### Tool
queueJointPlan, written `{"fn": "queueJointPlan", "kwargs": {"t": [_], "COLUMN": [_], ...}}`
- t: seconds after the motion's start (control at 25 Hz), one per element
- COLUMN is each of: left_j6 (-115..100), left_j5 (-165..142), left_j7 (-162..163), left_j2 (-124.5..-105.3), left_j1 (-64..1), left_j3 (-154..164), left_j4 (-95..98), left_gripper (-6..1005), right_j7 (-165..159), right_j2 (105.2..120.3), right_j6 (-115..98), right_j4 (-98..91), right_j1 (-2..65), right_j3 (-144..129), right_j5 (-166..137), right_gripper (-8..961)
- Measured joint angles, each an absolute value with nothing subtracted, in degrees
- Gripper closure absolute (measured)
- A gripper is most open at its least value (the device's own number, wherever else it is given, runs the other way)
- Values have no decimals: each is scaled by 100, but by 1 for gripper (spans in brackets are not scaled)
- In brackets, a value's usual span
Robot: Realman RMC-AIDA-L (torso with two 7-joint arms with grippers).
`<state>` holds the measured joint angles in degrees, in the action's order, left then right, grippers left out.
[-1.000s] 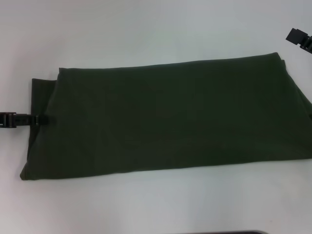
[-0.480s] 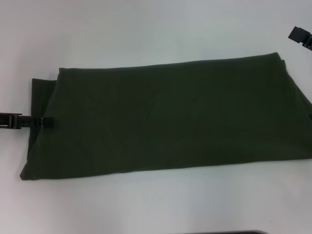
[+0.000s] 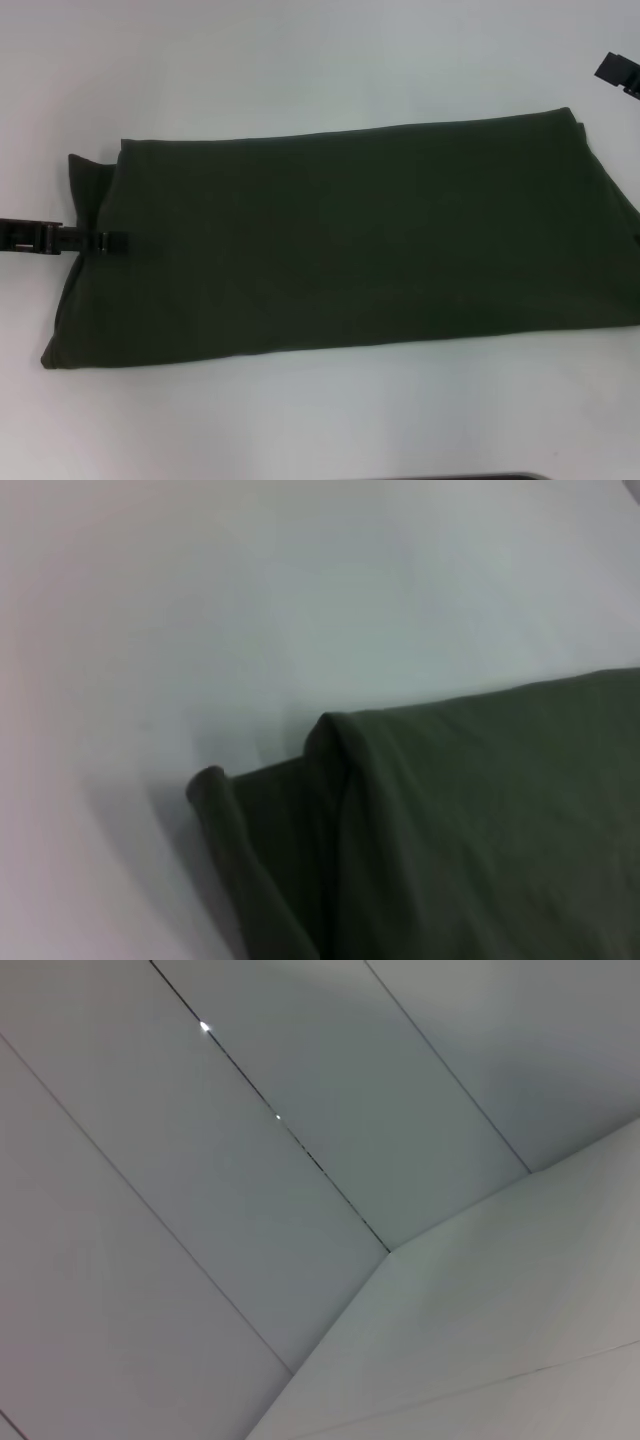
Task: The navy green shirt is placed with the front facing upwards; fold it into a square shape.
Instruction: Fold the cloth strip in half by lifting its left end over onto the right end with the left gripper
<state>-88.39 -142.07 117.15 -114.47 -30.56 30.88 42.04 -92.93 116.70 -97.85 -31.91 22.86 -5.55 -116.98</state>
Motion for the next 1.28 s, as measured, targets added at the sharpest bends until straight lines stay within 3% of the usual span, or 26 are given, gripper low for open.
{"fn": "queueJointPlan", "kwargs": {"t": [0.36, 1.28], "left_j6": [-8829, -8604], "left_j5": [-14197, -14549], "left_j7": [11688, 11874], "left_j2": [-11482, -11362], "left_j1": [-3129, -3097], "left_j3": [3091, 3097], "left_j4": [4251, 4281], "left_gripper": [120, 122], "right_j7": [-9266, -9295], "right_j2": [11670, 11668], "right_j6": [-9721, -9690], "right_j4": [-3175, -3173], "right_j1": [2325, 2320], "right_j3": [-553, -553], "right_j5": [-11698, -11698], "right_gripper": [407, 406]}}
